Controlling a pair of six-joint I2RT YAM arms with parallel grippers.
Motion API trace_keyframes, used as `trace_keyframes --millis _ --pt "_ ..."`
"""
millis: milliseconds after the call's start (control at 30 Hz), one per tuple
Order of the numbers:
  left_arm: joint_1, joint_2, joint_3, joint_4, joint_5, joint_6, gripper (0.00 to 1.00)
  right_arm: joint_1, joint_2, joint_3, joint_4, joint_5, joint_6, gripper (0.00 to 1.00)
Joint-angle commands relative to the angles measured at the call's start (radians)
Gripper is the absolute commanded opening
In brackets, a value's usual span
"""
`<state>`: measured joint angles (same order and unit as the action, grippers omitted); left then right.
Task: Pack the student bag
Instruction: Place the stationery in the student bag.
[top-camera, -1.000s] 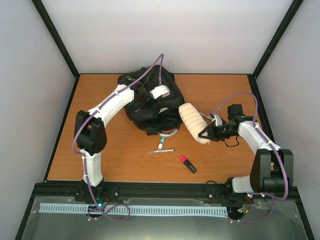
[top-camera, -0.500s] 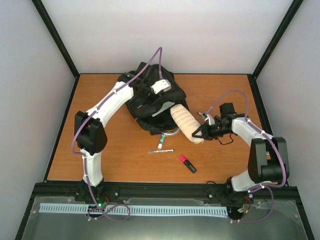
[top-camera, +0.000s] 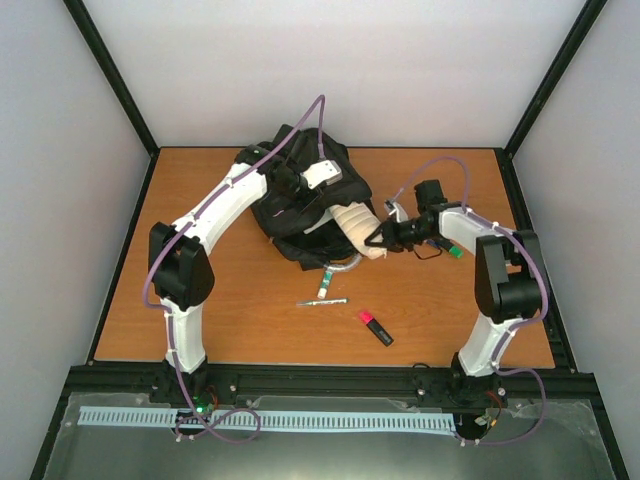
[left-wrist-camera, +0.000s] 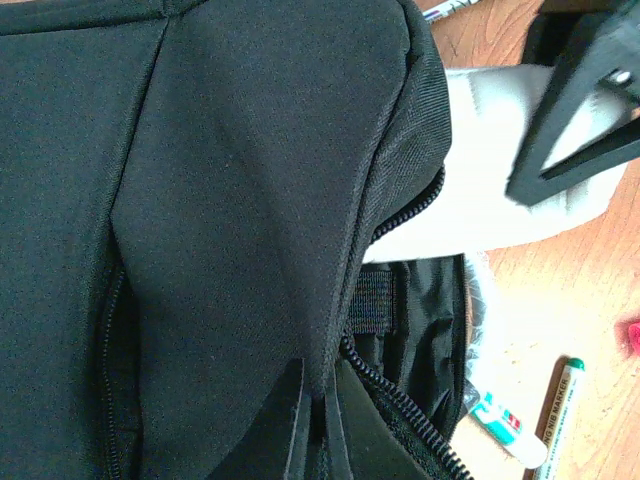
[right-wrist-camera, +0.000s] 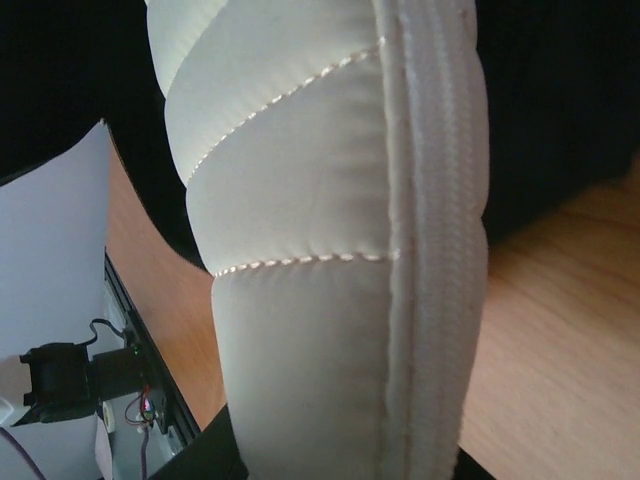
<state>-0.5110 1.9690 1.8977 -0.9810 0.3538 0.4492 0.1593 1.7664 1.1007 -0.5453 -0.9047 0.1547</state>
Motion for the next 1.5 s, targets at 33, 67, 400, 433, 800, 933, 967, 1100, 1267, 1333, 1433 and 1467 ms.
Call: trace_keyframes --millis 33,67,400,433,800,933,967,1100,1267,1333,1433,1467 --pt "-0.004 -0.054 0.048 0.003 0.038 0.029 0.01 0.073 0.093 0.107 0.085 0.0 0.073 0.04" --pt "-0.004 -0.056 0.047 0.002 0.039 0.029 0.01 0.075 0.111 0.125 0.088 0.004 0.081 0.04" --pt "-0.004 -0.07 0.023 0.0 0.039 0.036 0.01 0.12 0.171 0.217 0.08 0.038 0.05 0.4" --pt "-0.004 -0.069 0.023 -0.001 0.041 0.034 0.01 0.12 0.157 0.208 0.062 0.066 0.027 0.46" --pt "-0.004 -0.088 -0.026 -0.009 0.069 0.037 0.01 0.113 -0.039 0.09 -0.047 0.225 -0.18 0.73" --pt "-0.004 -0.092 -0.037 -0.009 0.078 0.037 0.01 0.113 -0.075 0.046 -0.044 0.188 -0.198 0.76" --pt "-0.004 -0.091 -0.037 -0.009 0.079 0.038 0.01 0.113 -0.078 0.044 -0.05 0.19 -0.208 0.79" --pt "-0.004 -0.093 -0.039 -0.009 0.087 0.037 0.01 0.112 -0.071 0.043 -0.051 0.19 -0.23 0.85" --pt "-0.004 -0.092 -0.039 -0.012 0.093 0.041 0.01 0.13 -0.018 0.107 -0.06 0.137 -0.231 0.86" --pt "-0.005 -0.091 -0.036 -0.017 0.093 0.05 0.01 0.131 -0.004 0.146 -0.086 0.182 -0.252 0.87" --pt "-0.004 -0.091 -0.032 -0.03 0.105 0.061 0.01 0.127 0.003 0.196 -0.134 0.264 -0.319 0.91" --pt "-0.004 -0.093 -0.032 -0.035 0.109 0.065 0.01 0.121 0.002 0.209 -0.151 0.273 -0.341 0.92"
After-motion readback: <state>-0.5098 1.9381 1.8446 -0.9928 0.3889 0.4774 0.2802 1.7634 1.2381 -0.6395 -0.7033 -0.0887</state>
